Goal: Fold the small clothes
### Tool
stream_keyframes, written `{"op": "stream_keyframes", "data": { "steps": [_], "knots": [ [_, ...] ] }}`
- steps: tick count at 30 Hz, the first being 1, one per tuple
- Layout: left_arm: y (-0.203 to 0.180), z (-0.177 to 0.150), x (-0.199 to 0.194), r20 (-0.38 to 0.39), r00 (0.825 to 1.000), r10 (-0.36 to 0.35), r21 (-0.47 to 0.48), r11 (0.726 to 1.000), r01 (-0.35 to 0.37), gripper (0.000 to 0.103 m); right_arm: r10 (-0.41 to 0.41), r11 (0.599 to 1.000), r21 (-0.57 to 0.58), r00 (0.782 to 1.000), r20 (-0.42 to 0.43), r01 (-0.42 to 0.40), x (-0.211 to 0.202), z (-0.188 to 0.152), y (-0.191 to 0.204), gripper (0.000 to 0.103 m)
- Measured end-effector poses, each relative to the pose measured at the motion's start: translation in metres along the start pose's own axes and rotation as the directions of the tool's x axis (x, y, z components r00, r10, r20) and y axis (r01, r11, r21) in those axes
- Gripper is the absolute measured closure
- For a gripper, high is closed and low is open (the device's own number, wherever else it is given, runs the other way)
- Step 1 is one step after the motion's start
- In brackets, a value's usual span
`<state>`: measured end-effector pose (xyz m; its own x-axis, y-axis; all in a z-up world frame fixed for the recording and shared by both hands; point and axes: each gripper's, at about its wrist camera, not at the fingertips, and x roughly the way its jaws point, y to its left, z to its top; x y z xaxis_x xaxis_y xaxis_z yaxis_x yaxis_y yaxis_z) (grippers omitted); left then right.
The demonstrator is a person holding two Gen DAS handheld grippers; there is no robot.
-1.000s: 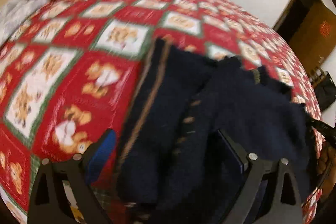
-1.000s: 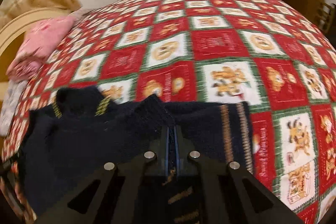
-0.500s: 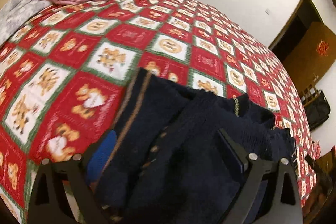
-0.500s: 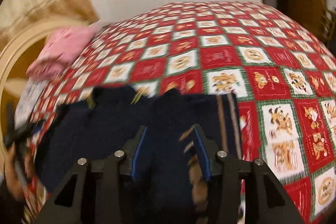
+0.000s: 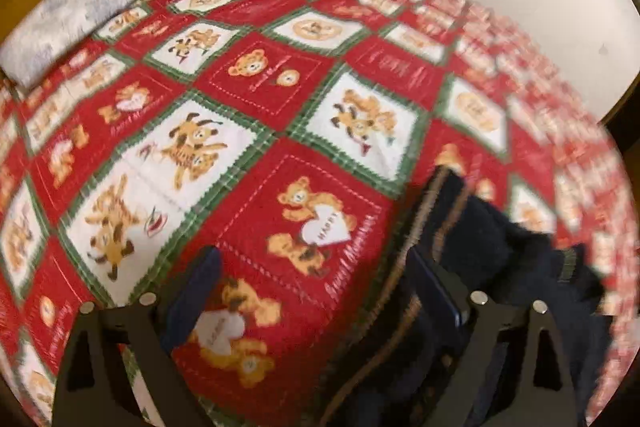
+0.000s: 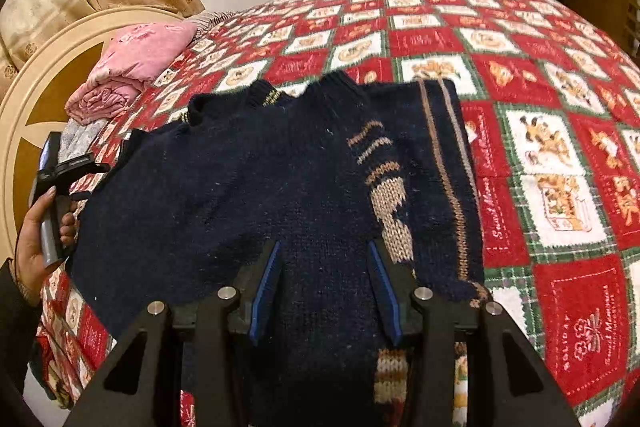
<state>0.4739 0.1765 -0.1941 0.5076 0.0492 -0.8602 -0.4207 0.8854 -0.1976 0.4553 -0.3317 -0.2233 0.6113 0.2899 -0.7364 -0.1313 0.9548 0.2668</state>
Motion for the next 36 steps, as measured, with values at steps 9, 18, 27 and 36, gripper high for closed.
{"op": "stream_keyframes", "data": {
  "steps": [9,18,27,36],
  "knots": [
    [-0.048,-0.079,-0.060,0.101,0.990,-0.100,0.297,0.952,0.066,0.002,-0.018,0.993,-0.115,1.000,-0.026,0.015,-0.013,-0.031,0.037,0.056],
    [-0.016,-0.077,-0.037,0.005,0.995,-0.100,0.245,0.965,0.096,0.002,-0.073,0.989,-0.134,0.994,-0.077,0.063,-0.015,-0.050,0.025,0.055],
    [-0.080,-0.026,-0.026,0.065,0.992,-0.107,0.270,0.959,0.085,0.002,-0.057,0.988,-0.147,0.998,-0.017,0.054,-0.023,-0.046,0.052,0.053],
    [-0.078,-0.026,0.015,0.116,0.989,0.088,0.293,0.949,-0.118,0.000,-0.057,0.950,-0.312,0.994,-0.093,0.025,0.007,-0.065,0.091,0.051]
  ]
}}
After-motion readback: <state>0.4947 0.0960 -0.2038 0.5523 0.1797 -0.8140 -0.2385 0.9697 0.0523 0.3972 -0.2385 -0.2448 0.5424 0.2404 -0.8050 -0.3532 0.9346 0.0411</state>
